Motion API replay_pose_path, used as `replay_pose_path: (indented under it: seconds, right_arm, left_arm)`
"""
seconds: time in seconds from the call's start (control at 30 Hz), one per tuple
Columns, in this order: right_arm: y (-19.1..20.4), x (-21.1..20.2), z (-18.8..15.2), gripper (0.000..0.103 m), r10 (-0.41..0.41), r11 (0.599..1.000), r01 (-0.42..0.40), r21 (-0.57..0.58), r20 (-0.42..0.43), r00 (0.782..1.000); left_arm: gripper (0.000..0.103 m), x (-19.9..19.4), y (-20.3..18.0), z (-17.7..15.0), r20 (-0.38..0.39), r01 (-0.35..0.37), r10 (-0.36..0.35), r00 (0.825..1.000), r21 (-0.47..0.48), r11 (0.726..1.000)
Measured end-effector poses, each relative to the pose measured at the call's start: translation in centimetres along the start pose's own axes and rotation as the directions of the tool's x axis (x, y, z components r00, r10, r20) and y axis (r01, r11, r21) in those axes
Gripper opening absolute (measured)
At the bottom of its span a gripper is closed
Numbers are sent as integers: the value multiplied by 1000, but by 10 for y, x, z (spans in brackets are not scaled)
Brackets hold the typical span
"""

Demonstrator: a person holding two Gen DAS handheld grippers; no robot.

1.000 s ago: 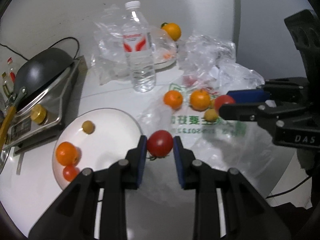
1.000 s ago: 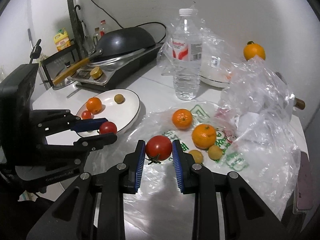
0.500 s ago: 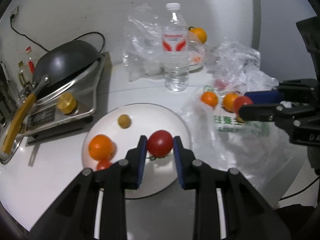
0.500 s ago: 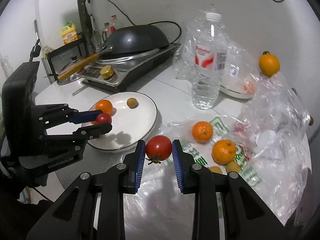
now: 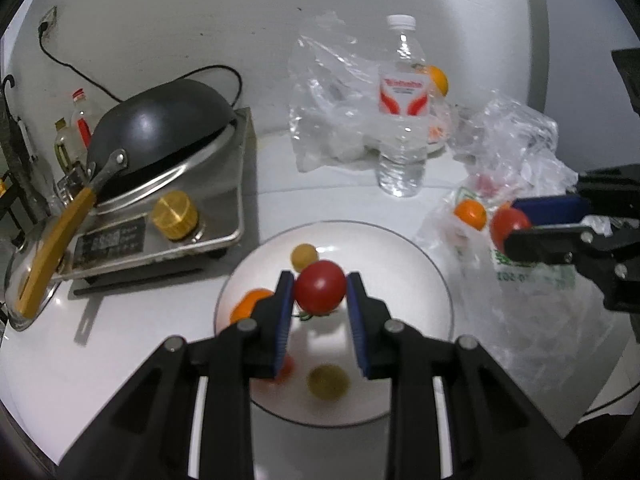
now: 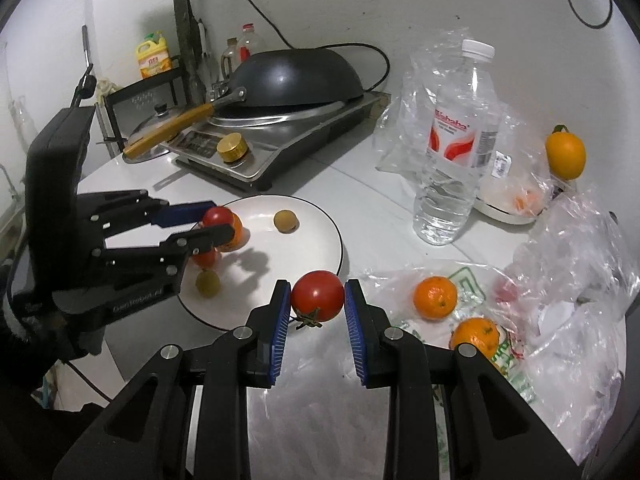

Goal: Organize fruits
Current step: 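Carry both cherry tomatoes in the two tools over the plate, then open the right tool over the plate while the left tool releases its tomato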

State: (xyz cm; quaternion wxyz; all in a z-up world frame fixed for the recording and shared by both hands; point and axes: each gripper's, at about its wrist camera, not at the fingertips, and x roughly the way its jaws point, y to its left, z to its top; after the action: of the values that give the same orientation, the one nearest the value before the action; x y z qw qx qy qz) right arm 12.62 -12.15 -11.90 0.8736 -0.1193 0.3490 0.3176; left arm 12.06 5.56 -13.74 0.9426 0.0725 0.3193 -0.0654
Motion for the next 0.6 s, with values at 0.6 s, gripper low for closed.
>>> replay_pose_path:
  seconds: [0.6]
  right_arm:
    - [3, 45, 28, 30, 45, 999, -45, -20, -23, 999]
  left_arm:
    - [27, 48, 34, 10, -34, 1, -2, 999, -22, 1000]
